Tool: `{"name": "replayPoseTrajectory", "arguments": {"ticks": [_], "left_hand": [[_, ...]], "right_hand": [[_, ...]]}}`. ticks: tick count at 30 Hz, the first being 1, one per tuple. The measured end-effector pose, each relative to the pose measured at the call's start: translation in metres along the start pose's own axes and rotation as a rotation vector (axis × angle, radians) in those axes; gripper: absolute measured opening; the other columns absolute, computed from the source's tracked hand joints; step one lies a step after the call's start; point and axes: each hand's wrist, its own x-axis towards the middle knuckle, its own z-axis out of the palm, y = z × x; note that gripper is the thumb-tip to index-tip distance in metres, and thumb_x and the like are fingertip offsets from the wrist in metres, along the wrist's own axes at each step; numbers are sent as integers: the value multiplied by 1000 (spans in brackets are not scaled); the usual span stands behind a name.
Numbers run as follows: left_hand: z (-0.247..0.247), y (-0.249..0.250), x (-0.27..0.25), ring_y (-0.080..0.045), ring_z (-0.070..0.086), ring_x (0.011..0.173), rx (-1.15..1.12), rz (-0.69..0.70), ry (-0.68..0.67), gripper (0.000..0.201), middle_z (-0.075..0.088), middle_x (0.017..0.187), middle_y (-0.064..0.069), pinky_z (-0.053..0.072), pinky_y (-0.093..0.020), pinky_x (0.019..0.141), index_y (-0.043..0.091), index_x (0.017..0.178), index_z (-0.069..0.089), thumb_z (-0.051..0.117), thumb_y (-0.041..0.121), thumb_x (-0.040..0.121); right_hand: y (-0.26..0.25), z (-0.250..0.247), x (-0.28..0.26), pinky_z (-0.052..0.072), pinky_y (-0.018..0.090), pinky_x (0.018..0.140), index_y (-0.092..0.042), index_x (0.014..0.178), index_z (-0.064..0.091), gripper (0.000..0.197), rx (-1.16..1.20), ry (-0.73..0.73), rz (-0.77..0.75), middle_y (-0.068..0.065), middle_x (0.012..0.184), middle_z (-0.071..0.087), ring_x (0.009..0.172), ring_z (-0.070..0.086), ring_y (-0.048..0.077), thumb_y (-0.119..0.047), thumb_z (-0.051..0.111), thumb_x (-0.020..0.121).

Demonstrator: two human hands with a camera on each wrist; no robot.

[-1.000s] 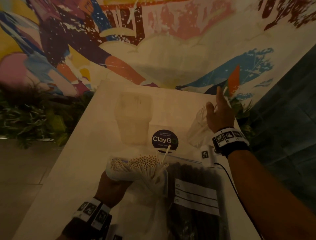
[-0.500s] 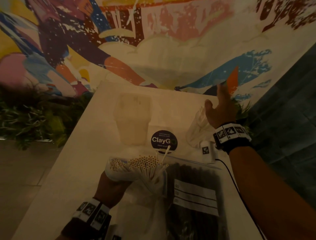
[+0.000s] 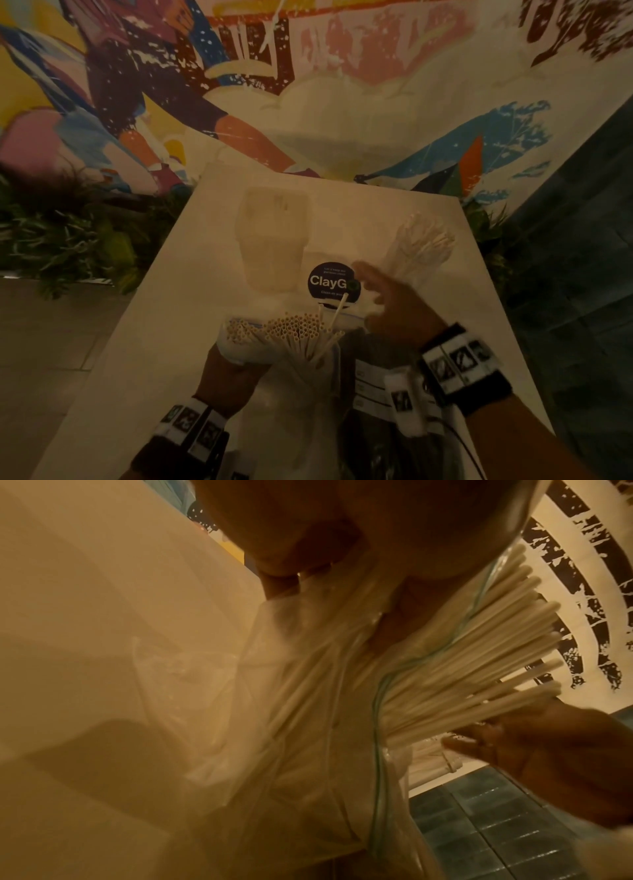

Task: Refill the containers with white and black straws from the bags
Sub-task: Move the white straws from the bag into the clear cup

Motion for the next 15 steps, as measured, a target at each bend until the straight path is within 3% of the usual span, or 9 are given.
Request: {"name": "replayPoseTrajectory", "arguments": {"ticks": [2,3,5,7,9,11,15], "left_hand": [[0,-1,0,4,65,94,-12,-5,-10,44,67,102,30,54,-15,80,51,101,65,71,46,58],[0,-2,0,2,65,95,-20,-12,-14,43,68,104,27,54,-18,80,44,102,68,71,46,59],[0,-2,0,0,65,96,-23,-9,-15,44,68,106,23,55,-23,82,40,104,68,71,46,60],[0,-1,-1,-1,65,95,-19,6,-15,43,68,104,24,56,-24,82,51,103,65,70,46,61],[-1,-1,-2,-5,65,96,-15,6,-12,41,68,104,25,56,-33,84,56,101,64,70,47,61],[-1,-2,-3,-2,64,96,-31,-7,-4,42,67,103,29,54,-37,85,59,99,63,70,48,60],[-2,2,-4,7,62,96,-16,18,0,48,64,105,34,55,-24,85,62,103,60,69,75,57]], "right_hand": [[1,21,-11,37,28,105,-32,150,7,106,-21,-159,23,-5,152,30,135,36,14,-30,80,72],[-2,30,-15,39,31,105,-36,150,8,108,24,-155,19,-6,152,31,135,36,14,-29,81,70],[-11,47,-20,42,29,102,-37,146,25,93,143,-46,-26,-9,144,41,128,40,7,-24,80,71],[-19,61,-22,45,18,96,-30,135,46,68,256,79,-83,-17,125,54,113,50,-2,-22,77,76],[-25,72,-24,45,8,85,-26,121,59,44,311,144,-120,-23,108,57,99,56,-6,-23,74,80],[-26,80,-24,46,6,76,-26,107,65,27,324,198,-132,-20,98,60,89,58,-7,-22,72,82],[-25,94,-25,47,10,69,-28,84,64,15,448,342,-154,-6,83,67,79,61,0,-40,67,75]]}}
